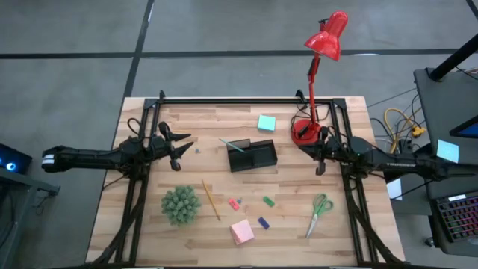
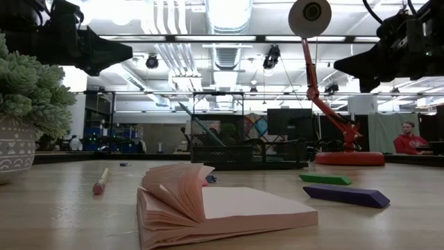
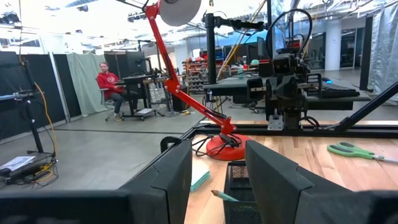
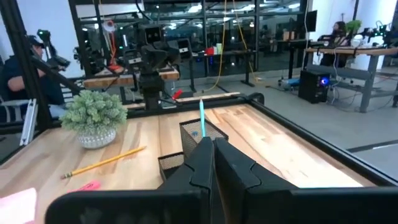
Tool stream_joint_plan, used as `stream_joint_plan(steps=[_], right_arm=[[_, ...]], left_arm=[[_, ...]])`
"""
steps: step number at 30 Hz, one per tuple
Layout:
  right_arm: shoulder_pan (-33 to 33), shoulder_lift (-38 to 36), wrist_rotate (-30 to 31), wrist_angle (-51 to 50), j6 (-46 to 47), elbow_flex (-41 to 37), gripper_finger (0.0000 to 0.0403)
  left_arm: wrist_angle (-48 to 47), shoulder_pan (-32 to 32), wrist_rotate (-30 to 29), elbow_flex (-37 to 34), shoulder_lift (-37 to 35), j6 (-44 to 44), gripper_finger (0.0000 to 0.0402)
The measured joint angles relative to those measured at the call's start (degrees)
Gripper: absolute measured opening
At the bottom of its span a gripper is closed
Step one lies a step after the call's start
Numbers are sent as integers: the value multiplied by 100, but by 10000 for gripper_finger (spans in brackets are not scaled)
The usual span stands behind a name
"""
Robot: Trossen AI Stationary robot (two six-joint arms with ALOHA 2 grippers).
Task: Pick and place office supplies into organizer
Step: Put the yellow pencil into the black desk organizer
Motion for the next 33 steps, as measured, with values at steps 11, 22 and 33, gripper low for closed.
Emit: stream_joint_plan(steps=[11, 22, 33], right_arm=[[0, -515, 128, -632, 73, 2, 8], [0, -633, 123, -919, 137, 2, 8], [0, -618, 117, -908, 307, 2, 8]], left_arm=[[-7, 1, -1, -110, 20, -2, 137], [1, 0, 2, -110, 179, -7, 137], [8, 2, -2, 188, 570, 17, 137]])
